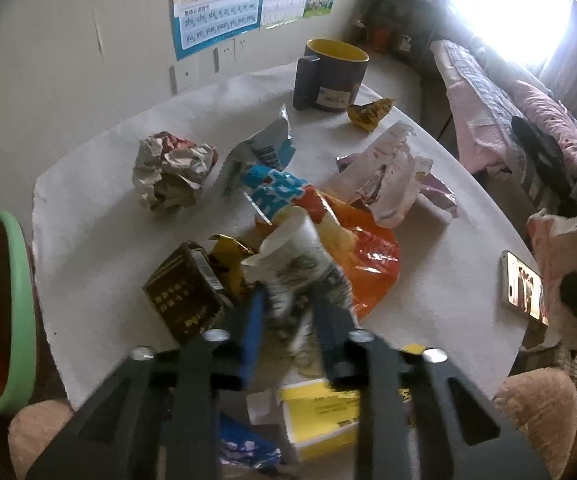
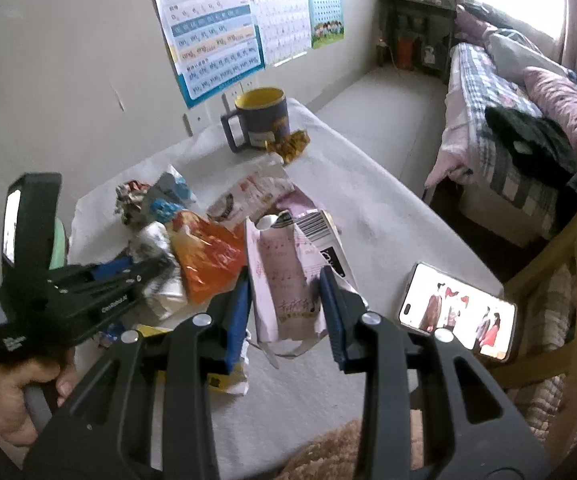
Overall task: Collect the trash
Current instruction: 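Grasp the pink paper wrapper with right tool while left grasps white printed paper bag, then carry the pink paper and white bag with both tools to the bucket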
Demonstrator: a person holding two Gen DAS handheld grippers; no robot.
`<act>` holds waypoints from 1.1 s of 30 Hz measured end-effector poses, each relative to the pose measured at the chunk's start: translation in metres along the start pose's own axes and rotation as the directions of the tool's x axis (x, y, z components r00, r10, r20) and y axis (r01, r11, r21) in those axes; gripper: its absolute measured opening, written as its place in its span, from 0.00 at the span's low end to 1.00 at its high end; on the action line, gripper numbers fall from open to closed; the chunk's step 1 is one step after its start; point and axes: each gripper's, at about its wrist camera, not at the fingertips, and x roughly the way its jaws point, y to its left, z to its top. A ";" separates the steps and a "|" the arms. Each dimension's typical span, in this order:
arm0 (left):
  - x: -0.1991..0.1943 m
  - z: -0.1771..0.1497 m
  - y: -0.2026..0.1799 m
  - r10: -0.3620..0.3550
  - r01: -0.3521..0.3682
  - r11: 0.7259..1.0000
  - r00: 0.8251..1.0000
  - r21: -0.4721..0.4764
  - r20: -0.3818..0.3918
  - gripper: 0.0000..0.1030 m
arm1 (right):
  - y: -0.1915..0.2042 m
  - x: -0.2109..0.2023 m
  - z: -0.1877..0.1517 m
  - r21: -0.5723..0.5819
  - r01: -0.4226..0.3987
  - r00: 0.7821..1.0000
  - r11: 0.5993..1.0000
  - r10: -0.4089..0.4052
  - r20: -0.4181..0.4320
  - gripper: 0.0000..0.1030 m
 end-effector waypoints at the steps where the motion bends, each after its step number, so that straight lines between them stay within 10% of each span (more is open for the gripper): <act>1: -0.001 0.000 0.002 -0.009 0.009 1.000 1.000 -0.005 -0.001 0.12 | 0.002 -0.003 0.002 -0.003 -0.003 1.000 1.000 0.003 0.008 0.33; 33: -0.164 0.000 0.006 -0.029 0.012 0.999 0.940 0.052 0.340 0.08 | 0.045 -0.072 0.036 -0.084 -0.048 0.985 0.995 0.061 0.162 0.33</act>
